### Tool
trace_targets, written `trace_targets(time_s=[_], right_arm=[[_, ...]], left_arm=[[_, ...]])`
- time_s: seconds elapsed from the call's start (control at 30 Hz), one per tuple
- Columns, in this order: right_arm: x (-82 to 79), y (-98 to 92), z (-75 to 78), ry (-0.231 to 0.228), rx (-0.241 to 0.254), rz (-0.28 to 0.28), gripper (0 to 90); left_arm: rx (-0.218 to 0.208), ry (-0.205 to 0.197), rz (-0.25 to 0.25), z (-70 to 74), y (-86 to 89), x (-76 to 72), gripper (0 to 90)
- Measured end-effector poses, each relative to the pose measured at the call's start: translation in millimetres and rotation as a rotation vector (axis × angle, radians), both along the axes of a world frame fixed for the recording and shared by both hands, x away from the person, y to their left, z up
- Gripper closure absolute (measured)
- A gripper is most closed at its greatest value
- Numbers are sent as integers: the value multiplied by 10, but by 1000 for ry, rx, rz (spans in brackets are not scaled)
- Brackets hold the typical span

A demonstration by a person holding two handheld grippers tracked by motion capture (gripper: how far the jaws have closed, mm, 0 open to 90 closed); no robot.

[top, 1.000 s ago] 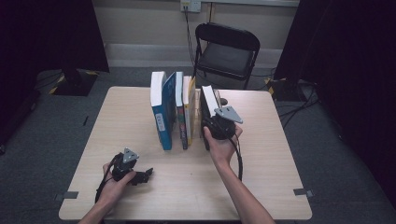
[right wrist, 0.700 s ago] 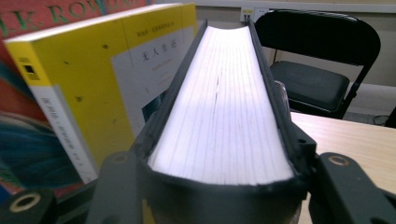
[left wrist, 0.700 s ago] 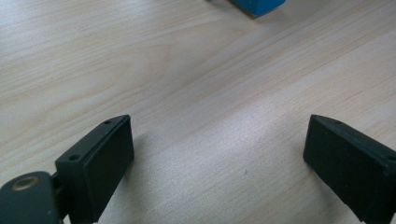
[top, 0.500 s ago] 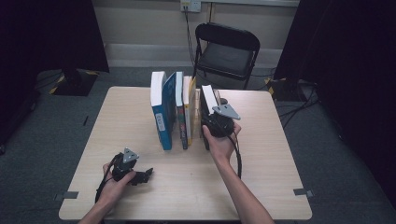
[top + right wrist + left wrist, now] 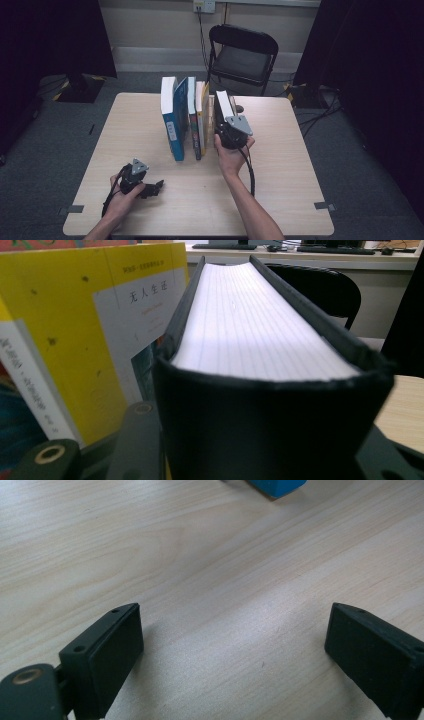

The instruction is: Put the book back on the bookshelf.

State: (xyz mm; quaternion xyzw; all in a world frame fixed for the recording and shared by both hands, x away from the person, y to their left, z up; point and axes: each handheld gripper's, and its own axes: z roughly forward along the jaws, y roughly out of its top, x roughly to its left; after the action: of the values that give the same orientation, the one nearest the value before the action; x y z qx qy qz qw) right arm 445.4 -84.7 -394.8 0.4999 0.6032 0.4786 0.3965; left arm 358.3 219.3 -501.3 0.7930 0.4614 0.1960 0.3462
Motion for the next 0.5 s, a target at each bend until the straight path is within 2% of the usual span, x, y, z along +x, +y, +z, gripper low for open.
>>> trace_targets(time_s=[0.17,0.3,0.5], right_arm=[[76,-6,17,-3,21,-9,546],[112,25,24,-18,-3,-4,547],[203,49,39,-22,9,-16,546]], left_arm=[[-1,1,-2,-1,2,0,83],[-1,1,-4,0,4,0,83],[-1,1,-5,0,5,0,83]])
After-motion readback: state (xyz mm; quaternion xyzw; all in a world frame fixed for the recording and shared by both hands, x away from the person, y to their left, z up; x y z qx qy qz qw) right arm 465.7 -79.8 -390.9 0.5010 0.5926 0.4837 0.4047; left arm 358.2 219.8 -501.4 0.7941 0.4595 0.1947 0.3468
